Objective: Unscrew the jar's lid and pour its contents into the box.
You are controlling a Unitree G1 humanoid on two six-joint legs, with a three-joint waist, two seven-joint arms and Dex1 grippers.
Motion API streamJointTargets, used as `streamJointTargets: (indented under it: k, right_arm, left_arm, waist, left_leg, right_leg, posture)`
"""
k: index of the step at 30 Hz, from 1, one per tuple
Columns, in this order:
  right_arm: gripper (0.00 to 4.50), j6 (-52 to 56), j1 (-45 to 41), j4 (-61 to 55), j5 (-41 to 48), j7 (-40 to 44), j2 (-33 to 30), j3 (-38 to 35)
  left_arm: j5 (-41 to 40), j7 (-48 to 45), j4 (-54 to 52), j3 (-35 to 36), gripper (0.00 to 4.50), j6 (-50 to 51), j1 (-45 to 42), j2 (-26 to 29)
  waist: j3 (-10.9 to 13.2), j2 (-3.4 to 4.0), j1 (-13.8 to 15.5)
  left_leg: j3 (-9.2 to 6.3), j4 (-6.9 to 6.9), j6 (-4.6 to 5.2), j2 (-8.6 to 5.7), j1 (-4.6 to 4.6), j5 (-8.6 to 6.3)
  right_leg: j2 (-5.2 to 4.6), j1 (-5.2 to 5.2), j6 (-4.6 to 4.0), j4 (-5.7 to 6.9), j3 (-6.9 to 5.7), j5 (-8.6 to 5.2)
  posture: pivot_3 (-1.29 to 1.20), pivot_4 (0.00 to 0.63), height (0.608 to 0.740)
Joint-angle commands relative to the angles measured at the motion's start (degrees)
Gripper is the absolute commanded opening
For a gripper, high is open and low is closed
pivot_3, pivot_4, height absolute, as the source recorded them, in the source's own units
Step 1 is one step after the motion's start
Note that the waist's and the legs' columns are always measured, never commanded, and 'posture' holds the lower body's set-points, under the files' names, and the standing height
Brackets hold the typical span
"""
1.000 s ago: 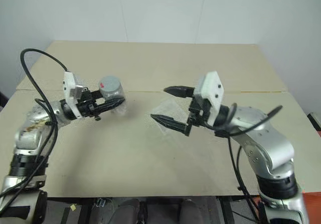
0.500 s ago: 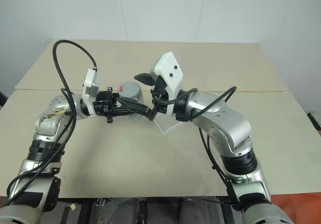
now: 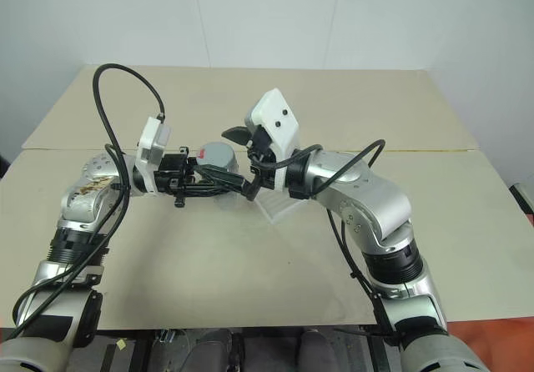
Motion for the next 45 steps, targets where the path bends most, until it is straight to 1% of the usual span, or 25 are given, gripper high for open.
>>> streamJointTargets:
  k: [1,3,5,12,15,18,19,27,30,35,40,42,45]
  right_arm:
    - [4.50,-1.6,-1.9,-0.6,0.2,1.5,0.2,-1.2]
    - [4.50,-1.8,-2.0,-0.5,0.0,1.9,0.3,-1.2]
    - [4.50,-2.1,-2.1,-0.4,-0.3,2.3,0.3,-1.1]
    - [4.50,-2.6,-2.3,-0.5,-0.5,3.1,0.7,-1.2]
    - [3.93,-2.8,-2.4,-0.5,-0.6,3.4,0.9,-1.2]
    - [2.92,-3.2,-2.4,-0.4,-1.0,3.7,1.1,-1.1]
    - [2.76,-3.2,-2.4,-0.4,-1.1,3.7,1.2,-1.2]
    - [2.76,-4.8,-2.1,0.2,-1.5,6.0,1.2,-1.2]
    - [2.76,-8.3,-1.9,2.5,0.8,12.9,1.0,-1.8]
    - [2.76,-15.1,-4.7,12.3,5.4,35.7,-0.9,-1.6]
    - [2.76,-17.6,-10.4,24.3,7.5,52.8,0.9,-1.5]
    - [2.76,-18.8,-12.1,28.0,6.7,56.5,1.7,-1.1]
    - [2.76,-20.4,-13.5,31.3,6.7,58.1,2.3,0.0]
  left_arm:
    - [-0.2,-0.7,-0.6,0.5,1.91,-1.1,-1.2,-0.1]
    - [-0.2,-0.8,-0.6,0.5,1.91,-1.2,-1.0,0.0]
    - [-0.2,-0.9,-0.5,0.5,1.91,-1.3,-0.9,0.0]
    - [-0.1,-1.5,-0.9,0.4,1.91,-1.2,-0.4,0.4]
    - [0.1,-1.6,-0.9,0.4,1.91,-1.4,-0.2,0.4]
    - [0.2,-1.7,-1.0,0.3,1.91,-1.5,-0.1,0.5]
    - [0.2,-1.7,-1.0,0.3,1.91,-1.5,0.0,0.5]
    - [0.1,-2.9,-1.2,-0.1,1.91,-1.4,0.2,0.9]
    - [-0.4,-4.6,-1.3,-0.2,1.91,-1.6,0.2,1.2]
    - [-2.7,-9.7,-2.0,-0.4,1.91,-1.2,0.0,2.7]
    - [-7.9,-10.3,-5.7,-3.2,1.91,-0.3,1.2,6.7]
    - [-8.9,-10.3,-6.7,-3.6,1.91,-0.3,1.5,7.5]
    - [-9.3,-10.3,-7.6,-2.9,1.91,0.2,2.0,7.9]
  waist:
    - [0.0,0.00,-0.1]
    - [0.0,0.00,-0.2]
    - [0.0,0.00,-0.2]
    - [0.0,0.00,-0.2]
    - [0.0,0.00,-0.2]
    - [0.0,0.00,-0.3]
    - [0.0,0.00,-0.3]
    - [0.0,0.00,-0.3]
    - [0.0,0.00,-0.4]
    - [0.0,0.00,-0.5]
    - [0.0,0.02,-0.9]
    - [0.0,0.04,-0.9]
    - [0.0,0.04,-0.8]
  left_leg:
    - [0.00,0.01,-0.01,0.00,-0.08,0.01]
    - [-0.02,0.04,-0.04,0.00,-0.20,0.03]
    - [-0.02,0.05,-0.28,0.00,-0.23,0.17]
    - [-0.04,0.05,-0.25,0.00,-0.24,0.16]
    - [-0.05,0.05,-0.26,0.00,-0.25,0.16]
    - [-0.05,0.05,-0.26,0.00,-0.25,0.16]
    - [-0.05,0.05,-0.27,0.00,-0.25,0.17]
    - [-0.05,0.06,-0.28,0.00,-0.24,0.17]
    - [-0.05,0.06,-0.27,0.00,-0.24,0.16]
    - [-0.03,0.09,-0.25,-0.01,-0.25,0.16]
    - [-0.09,0.06,-0.24,0.08,-0.20,0.15]
    - [-0.08,0.06,-0.25,0.08,-0.21,0.15]
    - [-0.09,0.08,-0.27,0.08,-0.21,0.16]
  right_leg:
    - [0.00,-0.08,0.00,0.02,0.00,0.00]
    - [0.00,-0.19,0.00,0.03,-0.01,0.00]
    - [0.00,-0.20,0.01,0.02,-0.02,0.00]
    - [0.00,-0.20,0.01,0.02,-0.03,0.00]
    - [0.01,-0.20,0.01,0.02,-0.03,0.00]
    - [0.01,-0.21,0.01,0.02,-0.03,0.00]
    - [0.01,-0.20,0.01,0.02,-0.03,0.00]
    - [0.01,-0.20,0.01,0.03,-0.03,0.01]
    - [0.01,-0.20,0.01,0.02,-0.03,0.01]
    - [0.02,-0.16,0.01,-0.01,-0.04,0.01]
    - [0.09,-0.19,0.01,0.06,-0.01,0.01]
    - [0.10,-0.22,0.01,0.07,0.01,0.01]
    - [0.10,-0.20,0.01,0.08,0.00,0.01]
  posture:
    - [0.00,0.150,0.740]
    - [0.00,0.150,0.740]
    - [0.00,0.150,0.740]
    - [0.00,0.150,0.740]
    - [0.00,0.150,0.740]
    - [0.00,0.150,0.740]
    - [0.00,0.150,0.740]
    - [0.00,0.150,0.740]
    - [0.00,0.150,0.740]
    - [0.00,0.150,0.740]
    - [0.00,0.150,0.740]
    - [0.00,0.150,0.740]
    - [0.00,0.150,0.740]
